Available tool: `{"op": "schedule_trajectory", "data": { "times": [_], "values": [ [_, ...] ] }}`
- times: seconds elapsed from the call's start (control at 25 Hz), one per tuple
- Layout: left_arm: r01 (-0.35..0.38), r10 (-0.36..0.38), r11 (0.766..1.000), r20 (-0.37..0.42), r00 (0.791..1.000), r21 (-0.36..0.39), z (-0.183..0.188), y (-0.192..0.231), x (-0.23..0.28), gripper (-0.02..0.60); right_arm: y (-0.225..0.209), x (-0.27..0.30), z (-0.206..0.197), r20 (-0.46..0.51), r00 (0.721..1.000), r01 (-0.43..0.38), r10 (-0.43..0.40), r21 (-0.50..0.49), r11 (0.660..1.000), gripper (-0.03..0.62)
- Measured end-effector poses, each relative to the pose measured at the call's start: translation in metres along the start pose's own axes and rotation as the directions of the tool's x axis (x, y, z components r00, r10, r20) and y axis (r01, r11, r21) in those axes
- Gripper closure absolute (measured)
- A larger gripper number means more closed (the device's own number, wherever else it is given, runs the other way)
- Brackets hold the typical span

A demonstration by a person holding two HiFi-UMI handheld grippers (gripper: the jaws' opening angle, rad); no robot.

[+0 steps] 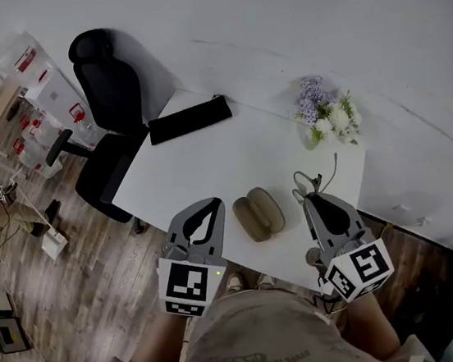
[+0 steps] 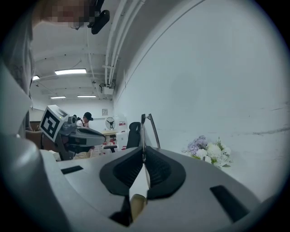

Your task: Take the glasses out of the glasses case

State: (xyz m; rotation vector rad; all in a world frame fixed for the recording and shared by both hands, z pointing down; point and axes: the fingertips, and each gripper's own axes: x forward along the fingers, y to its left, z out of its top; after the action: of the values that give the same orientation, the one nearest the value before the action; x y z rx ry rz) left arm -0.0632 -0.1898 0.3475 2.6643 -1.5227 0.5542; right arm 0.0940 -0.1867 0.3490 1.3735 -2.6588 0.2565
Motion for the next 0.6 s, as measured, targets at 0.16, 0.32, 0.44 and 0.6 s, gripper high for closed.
{"op": "schedule_trajectory", "data": {
  "times": [0.16,0.32,0.44,0.6],
  "values": [
    [-0.003,0.003,1.0,0.001,1.0,-0.001,-0.001,0.001,-0.002,0.566,0.005,-0.002,0.005,0.006,1.0,-0.008,0.008,-0.014,1.0,0.549],
    [-0.008,0.008,1.0,-0.001,1.0,-0.001,-0.003,0.002,-0.004,0.566,0.009,-0.001,0.006,0.002,1.0,-0.015,0.015,-0.023,1.0,0.549],
    [-0.009,0.009,1.0,0.0,1.0,0.0,-0.003,0.001,-0.006,0.566,0.011,-0.001,0.006,0.003,1.0,-0.02,0.02,-0.026,0.999,0.549],
    [-0.011,0.011,1.0,-0.001,1.0,-0.002,-0.004,0.002,-0.009,0.566,0.013,-0.001,0.006,0.002,1.0,-0.023,0.023,-0.028,0.999,0.549]
  ]
}}
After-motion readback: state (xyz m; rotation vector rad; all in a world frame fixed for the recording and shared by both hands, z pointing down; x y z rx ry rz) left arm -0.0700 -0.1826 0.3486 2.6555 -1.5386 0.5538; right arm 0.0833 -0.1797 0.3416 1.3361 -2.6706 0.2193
